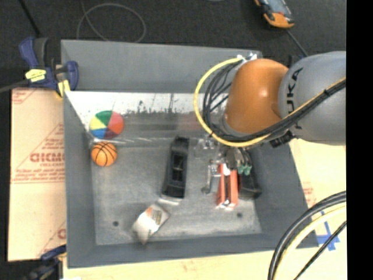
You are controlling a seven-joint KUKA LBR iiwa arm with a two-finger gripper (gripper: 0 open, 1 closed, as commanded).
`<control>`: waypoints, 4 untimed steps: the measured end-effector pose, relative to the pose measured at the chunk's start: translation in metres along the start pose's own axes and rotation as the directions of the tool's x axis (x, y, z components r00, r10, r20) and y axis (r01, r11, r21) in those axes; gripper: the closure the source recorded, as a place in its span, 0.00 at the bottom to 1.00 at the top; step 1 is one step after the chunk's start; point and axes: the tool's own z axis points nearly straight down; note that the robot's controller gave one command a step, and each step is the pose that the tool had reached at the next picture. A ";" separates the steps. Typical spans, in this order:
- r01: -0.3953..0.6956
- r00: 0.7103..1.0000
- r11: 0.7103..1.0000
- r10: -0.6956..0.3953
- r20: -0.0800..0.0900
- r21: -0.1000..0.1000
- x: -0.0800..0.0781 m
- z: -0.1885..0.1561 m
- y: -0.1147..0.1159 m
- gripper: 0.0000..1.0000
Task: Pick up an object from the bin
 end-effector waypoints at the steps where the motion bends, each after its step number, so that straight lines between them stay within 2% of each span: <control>1: 0.000 1.000 1.000 0.000 0.008 0.000 -0.002 -0.004 0.000 0.00; 2: 0.160 0.987 0.987 -0.160 0.016 0.005 -0.019 0.026 0.016 0.00; 3: 0.591 0.806 0.806 -0.591 0.008 0.007 -0.032 0.056 0.049 0.00; 4: 0.611 0.792 0.792 -0.611 0.007 0.003 -0.045 0.015 0.058 0.00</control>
Offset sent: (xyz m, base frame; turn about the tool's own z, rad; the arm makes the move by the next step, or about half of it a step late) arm 0.0407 0.0495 -0.0916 -0.4372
